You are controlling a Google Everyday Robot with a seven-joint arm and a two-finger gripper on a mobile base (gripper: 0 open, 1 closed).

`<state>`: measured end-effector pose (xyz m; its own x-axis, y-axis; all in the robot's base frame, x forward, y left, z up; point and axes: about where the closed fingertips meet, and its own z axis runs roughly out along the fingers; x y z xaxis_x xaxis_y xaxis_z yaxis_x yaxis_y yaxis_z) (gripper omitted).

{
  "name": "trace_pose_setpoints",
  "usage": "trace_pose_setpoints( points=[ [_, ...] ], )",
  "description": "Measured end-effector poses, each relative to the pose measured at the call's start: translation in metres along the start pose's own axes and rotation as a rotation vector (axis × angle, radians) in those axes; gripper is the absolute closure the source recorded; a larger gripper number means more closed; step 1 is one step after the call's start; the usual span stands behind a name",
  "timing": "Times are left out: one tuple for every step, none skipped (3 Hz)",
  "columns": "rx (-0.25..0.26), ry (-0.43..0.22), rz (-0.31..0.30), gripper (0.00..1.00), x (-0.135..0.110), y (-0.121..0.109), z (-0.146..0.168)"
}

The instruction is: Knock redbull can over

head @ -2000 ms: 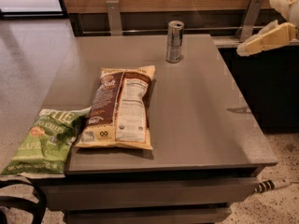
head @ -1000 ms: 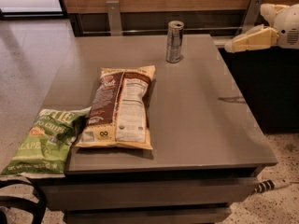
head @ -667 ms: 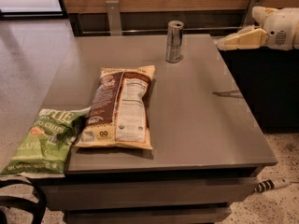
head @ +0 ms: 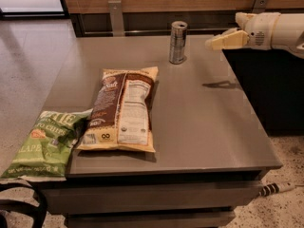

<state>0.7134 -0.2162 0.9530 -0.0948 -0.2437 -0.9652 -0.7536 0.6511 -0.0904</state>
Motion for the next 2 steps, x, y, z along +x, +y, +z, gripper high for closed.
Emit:
trace_pose_setpoints(
  points=[
    [-0.053, -0.005, 0.017, 0.00, 0.008, 0.001, 0.038],
    [-0.086, -0.026, 0.034, 0.00, 0.017, 0.003, 0.067]
  ],
)
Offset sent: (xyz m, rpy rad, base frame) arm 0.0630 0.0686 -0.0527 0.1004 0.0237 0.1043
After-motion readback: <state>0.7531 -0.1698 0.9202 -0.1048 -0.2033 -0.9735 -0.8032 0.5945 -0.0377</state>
